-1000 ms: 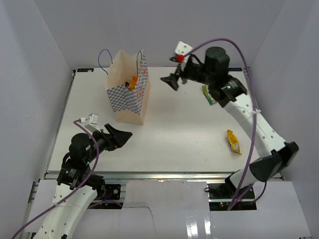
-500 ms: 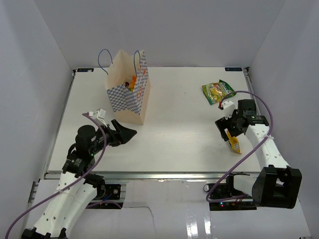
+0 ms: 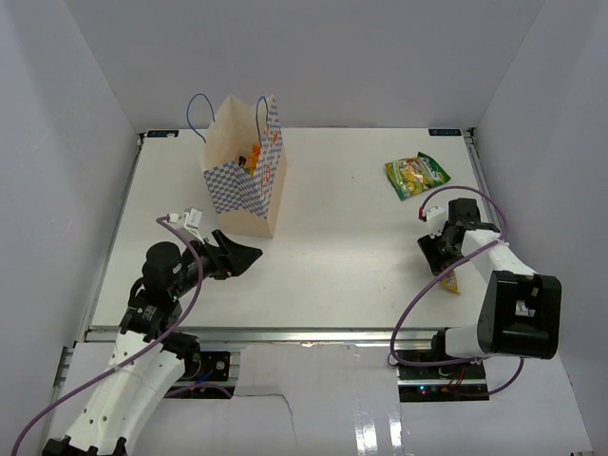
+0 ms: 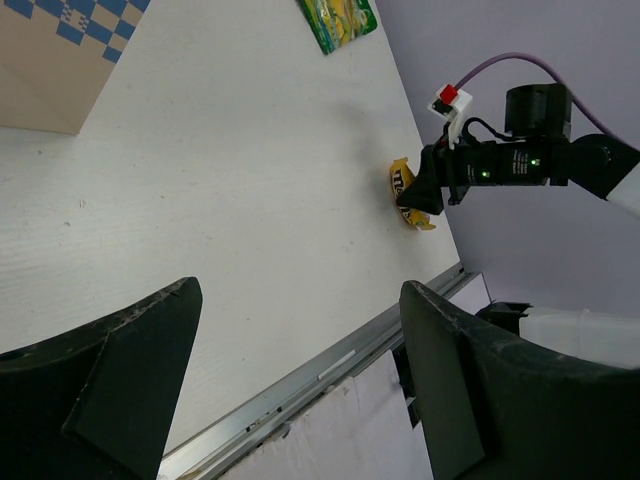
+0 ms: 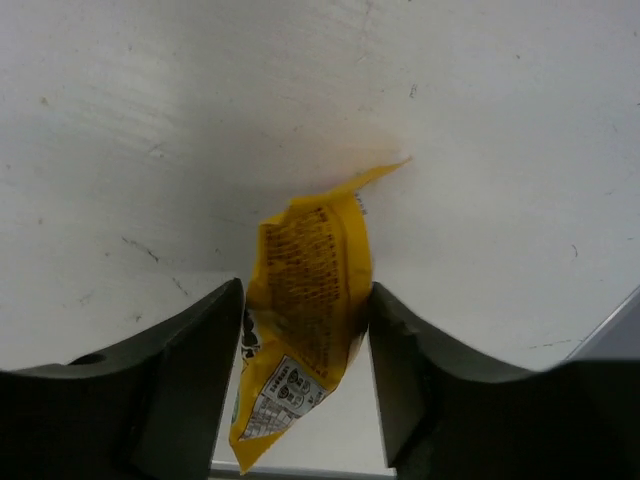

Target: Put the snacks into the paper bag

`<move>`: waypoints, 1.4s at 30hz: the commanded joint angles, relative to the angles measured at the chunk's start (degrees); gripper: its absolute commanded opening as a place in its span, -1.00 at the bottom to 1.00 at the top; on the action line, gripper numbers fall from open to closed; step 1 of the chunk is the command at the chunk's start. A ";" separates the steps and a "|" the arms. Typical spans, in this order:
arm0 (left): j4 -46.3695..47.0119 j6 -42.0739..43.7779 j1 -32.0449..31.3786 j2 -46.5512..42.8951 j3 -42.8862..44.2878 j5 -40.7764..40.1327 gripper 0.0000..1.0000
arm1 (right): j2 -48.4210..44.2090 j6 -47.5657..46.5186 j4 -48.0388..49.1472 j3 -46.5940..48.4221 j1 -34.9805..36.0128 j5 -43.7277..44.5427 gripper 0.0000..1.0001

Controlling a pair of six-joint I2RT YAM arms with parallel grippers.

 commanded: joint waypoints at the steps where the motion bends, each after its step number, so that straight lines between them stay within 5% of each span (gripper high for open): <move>1: -0.10 0.03 -0.08 -1.55 -0.42 -0.77 0.81 | 0.08 -0.04 2.42 0.68 -0.41 -3.52 0.08; 6: -0.37 0.12 0.00 -1.29 -0.16 -1.30 0.81 | -3.96 -0.48 2.06 0.24 -0.41 -10.37 -0.45; 11: -0.28 1.00 0.00 0.03 0.72 -0.94 0.81 | -11.68 -1.18 1.19 0.41 -0.41 -20.04 -0.59; 15: 0.33 1.97 0.00 -0.23 1.68 -1.30 0.81 | -16.18 -2.76 0.48 7.85 0.20 -38.72 -0.61; 19: 1.30 2.14 0.00 -1.55 1.78 -1.47 0.81 | -15.05 0.04 3.98 17.25 7.21 -46.86 -0.66; 28: 1.30 0.21 0.00 -3.83 0.72 -1.47 0.81 | 2.25 12.88 19.45 48.25 42.80 -36.07 -0.67; 37: -1.07 -0.93 0.00 -7.09 0.63 -3.32 0.81 | 28.80 13.94 26.40 82.12 52.85 -19.73 -0.66; 42: -2.30 -0.58 0.00 -7.00 1.51 -3.76 0.81 | 37.15 10.51 34.38 85.58 54.96 -9.09 -0.63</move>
